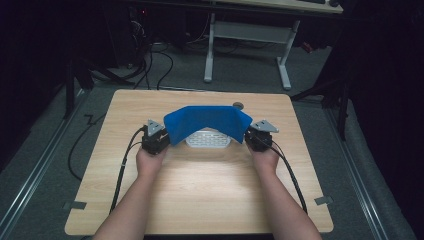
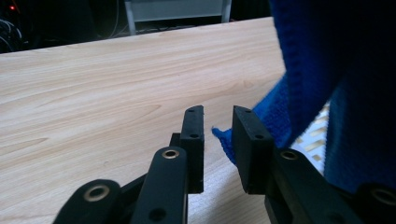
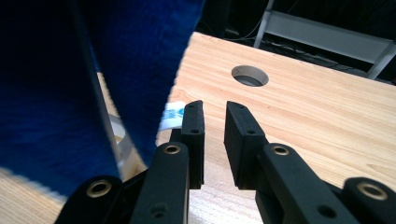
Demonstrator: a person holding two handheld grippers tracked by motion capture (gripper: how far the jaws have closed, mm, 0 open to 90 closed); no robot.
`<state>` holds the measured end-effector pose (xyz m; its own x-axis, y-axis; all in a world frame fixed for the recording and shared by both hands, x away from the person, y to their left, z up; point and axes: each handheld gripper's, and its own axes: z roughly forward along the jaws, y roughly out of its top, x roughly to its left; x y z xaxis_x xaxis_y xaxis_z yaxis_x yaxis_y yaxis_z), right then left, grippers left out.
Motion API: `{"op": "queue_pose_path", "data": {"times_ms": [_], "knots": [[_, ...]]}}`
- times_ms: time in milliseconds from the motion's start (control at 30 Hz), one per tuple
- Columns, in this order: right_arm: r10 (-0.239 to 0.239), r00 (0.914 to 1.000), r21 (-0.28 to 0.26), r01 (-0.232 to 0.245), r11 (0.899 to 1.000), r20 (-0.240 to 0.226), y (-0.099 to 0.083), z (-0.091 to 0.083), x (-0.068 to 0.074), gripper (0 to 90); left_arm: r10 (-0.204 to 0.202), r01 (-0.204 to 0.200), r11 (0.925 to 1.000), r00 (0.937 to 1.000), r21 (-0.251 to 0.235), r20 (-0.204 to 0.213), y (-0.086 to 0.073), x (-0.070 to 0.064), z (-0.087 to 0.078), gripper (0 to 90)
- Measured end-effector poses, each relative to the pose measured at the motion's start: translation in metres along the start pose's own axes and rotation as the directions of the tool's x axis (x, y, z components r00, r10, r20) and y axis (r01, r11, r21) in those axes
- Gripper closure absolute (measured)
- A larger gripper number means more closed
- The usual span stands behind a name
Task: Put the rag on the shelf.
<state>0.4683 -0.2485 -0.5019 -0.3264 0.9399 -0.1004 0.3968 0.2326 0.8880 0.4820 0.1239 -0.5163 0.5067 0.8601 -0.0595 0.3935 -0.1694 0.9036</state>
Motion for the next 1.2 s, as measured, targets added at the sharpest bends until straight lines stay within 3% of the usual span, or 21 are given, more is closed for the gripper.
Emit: {"op": "queue_pose_path", "data": {"times_ms": [533,867,1200], "knots": [[-0.007,0.9997,-0.026,0.008,1.000,0.024,0.009,-0.012,-0.009,72.7,-0.025,0.024,0.9994,0.9996,-0.024,-0.016,0.004,0.008,-0.009,71.8],[-0.009,0.9993,-0.042,0.010,0.999,0.036,0.013,-0.023,-0.015,67.5,-0.029,0.028,0.9991,0.9993,-0.031,-0.024,0.006,0.013,-0.024,64.4],[-0.005,0.9990,-0.069,0.008,0.998,0.044,0.012,-0.036,-0.020,63.7,-0.024,0.023,0.9996,0.9984,-0.013,-0.052,-0.002,0.019,-0.035,55.3]]}}
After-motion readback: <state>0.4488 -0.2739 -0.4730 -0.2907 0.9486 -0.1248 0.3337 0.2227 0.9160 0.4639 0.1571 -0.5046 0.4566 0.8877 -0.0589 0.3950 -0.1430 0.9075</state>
